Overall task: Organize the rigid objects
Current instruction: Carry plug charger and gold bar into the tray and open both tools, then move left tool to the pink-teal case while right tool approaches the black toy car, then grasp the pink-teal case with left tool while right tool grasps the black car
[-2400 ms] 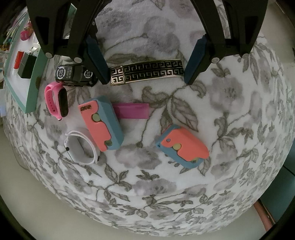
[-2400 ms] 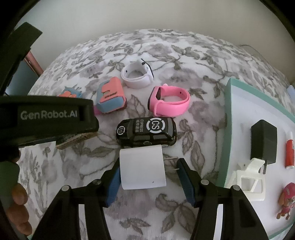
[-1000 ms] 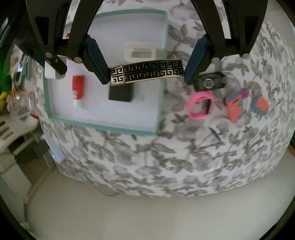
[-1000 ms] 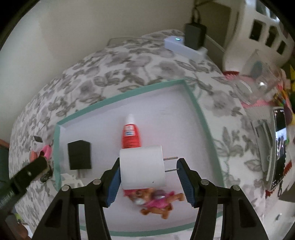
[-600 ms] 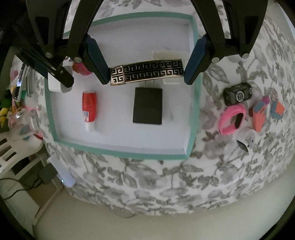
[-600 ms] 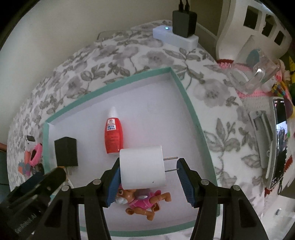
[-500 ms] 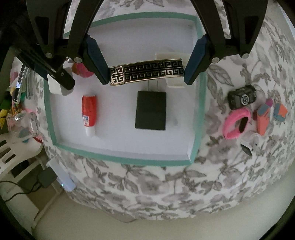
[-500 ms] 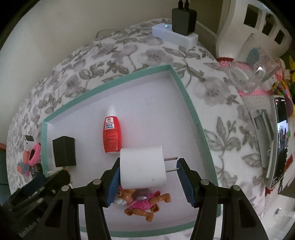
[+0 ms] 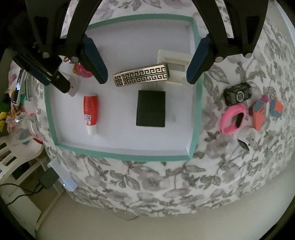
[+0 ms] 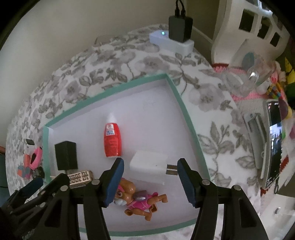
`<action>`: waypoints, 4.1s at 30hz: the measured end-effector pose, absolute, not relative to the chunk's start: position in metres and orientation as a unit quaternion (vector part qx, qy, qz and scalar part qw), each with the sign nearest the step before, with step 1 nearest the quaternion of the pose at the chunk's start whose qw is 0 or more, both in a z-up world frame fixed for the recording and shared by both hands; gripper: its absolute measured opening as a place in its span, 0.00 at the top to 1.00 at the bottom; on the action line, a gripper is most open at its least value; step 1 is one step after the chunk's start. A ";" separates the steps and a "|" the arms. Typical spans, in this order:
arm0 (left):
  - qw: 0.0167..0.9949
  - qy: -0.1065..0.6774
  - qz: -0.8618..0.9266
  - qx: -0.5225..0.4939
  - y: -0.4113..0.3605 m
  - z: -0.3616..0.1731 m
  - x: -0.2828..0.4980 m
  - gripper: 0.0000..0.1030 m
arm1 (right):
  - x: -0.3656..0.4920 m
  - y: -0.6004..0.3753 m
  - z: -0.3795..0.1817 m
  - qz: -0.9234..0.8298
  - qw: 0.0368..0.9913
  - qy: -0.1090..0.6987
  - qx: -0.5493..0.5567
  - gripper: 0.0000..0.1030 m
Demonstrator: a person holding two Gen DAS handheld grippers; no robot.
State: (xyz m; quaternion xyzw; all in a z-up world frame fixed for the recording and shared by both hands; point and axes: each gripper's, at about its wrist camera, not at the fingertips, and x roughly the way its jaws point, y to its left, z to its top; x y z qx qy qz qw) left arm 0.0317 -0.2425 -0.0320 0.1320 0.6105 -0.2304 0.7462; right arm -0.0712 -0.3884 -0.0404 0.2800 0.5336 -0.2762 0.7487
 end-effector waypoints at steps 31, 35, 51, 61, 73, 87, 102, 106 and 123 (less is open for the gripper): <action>0.816 0.574 -0.041 0.052 -0.074 -0.013 0.121 0.04 | -0.001 -0.274 -0.024 -0.192 0.796 0.542 0.186 0.00; 0.821 0.569 -0.011 0.036 -0.036 -0.009 0.133 0.04 | 0.012 -0.249 -0.021 -0.166 0.807 0.537 0.182 0.00; 0.829 0.554 0.073 -0.040 0.091 -0.007 0.177 0.04 | 0.067 -0.165 -0.020 -0.074 0.836 0.518 0.162 0.00; 0.819 0.569 0.065 -0.032 0.088 -0.032 0.200 0.04 | 0.094 -0.146 -0.053 -0.055 0.820 0.547 0.159 0.00; 0.807 0.589 0.045 -0.001 0.062 -0.071 0.226 0.04 | 0.111 -0.122 -0.082 -0.045 0.807 0.578 0.118 0.00; 0.801 0.598 0.032 -0.001 0.053 -0.095 0.243 0.04 | 0.118 -0.104 -0.104 -0.057 0.800 0.593 0.072 0.01; 0.790 0.612 0.009 -0.020 0.057 -0.100 0.240 0.44 | 0.111 -0.102 -0.102 -0.067 0.805 0.585 0.073 0.18; 0.788 0.616 0.010 -0.022 0.063 -0.095 0.237 0.47 | 0.108 -0.106 -0.099 -0.065 0.807 0.582 0.075 0.24; 0.793 0.610 0.010 0.006 0.051 -0.060 0.185 0.55 | 0.076 -0.137 -0.069 -0.058 0.812 0.569 0.113 0.24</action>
